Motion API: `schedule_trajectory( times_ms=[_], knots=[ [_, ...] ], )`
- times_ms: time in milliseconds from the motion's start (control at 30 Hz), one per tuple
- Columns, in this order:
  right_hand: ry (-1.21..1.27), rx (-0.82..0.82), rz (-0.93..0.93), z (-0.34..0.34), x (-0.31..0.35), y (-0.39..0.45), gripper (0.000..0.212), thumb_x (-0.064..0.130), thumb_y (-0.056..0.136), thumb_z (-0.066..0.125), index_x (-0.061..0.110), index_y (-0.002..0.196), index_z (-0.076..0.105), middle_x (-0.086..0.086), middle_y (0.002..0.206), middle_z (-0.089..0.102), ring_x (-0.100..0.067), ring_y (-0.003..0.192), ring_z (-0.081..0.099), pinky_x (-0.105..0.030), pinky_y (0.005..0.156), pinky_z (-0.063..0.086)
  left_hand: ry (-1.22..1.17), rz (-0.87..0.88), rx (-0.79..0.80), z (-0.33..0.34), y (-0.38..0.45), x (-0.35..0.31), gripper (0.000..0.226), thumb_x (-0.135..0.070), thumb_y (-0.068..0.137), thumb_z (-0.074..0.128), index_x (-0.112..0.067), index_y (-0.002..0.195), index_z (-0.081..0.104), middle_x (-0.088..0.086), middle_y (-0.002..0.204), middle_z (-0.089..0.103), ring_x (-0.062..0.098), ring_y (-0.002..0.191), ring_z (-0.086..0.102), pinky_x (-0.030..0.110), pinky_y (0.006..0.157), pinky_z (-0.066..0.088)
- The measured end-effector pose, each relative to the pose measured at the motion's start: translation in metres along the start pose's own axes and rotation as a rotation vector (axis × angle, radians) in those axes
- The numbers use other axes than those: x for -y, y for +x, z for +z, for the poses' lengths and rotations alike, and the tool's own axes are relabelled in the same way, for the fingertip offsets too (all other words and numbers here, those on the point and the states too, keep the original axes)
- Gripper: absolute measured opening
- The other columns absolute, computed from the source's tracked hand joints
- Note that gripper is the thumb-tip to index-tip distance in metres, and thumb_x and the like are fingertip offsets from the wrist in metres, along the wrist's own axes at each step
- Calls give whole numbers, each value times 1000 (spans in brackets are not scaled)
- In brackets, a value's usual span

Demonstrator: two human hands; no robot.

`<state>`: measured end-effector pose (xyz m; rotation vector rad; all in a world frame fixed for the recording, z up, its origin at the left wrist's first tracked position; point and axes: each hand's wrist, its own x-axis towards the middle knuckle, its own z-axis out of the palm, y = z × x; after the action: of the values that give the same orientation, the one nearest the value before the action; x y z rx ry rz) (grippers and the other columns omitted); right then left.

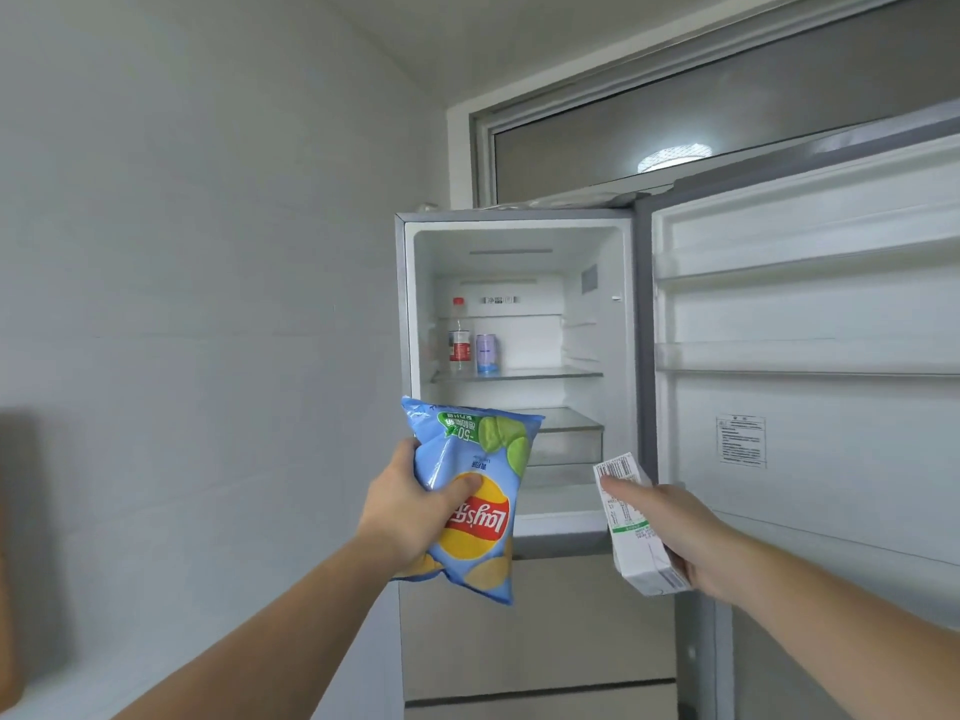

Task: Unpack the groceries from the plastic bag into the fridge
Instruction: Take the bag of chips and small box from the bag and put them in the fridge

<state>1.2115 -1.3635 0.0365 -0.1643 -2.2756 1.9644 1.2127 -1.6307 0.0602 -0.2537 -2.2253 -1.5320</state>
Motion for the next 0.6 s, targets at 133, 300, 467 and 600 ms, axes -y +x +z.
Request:
schedule_trajectory(
  times_ms=[133, 300, 467, 600],
  knots=[
    [0, 46, 10, 0, -6, 69, 75, 66, 54, 72, 16, 109, 59, -9, 98, 73, -27, 87, 72, -34, 78, 56, 49, -13, -30, 28, 55, 9, 42, -38, 77, 79, -31, 109, 54, -13, 98, 68, 5, 81, 66, 17, 59, 48],
    [4, 77, 7, -2, -10, 137, 59, 57, 70, 72, 13, 107, 58, -12, 95, 74, -31, 87, 72, -49, 90, 54, 79, -4, -66, 56, 116, 20, 44, -39, 77, 78, -30, 113, 53, -13, 98, 67, 6, 83, 65, 19, 61, 49],
    [-21, 95, 8, 4, -9, 196, 53, 54, 78, 68, 15, 111, 57, -6, 98, 71, -25, 91, 68, -39, 90, 53, 96, 22, -68, 70, 174, 30, 45, -39, 78, 77, -30, 114, 51, -13, 98, 65, 4, 82, 63, 17, 59, 47],
    [-6, 101, -4, 18, 0, 239, 55, 51, 81, 67, 12, 118, 55, -5, 96, 69, -23, 88, 66, -28, 65, 49, 101, 79, -70, 72, 225, 38, 43, -37, 79, 77, -31, 112, 51, -16, 93, 62, 0, 80, 60, 15, 58, 44]
  ],
)
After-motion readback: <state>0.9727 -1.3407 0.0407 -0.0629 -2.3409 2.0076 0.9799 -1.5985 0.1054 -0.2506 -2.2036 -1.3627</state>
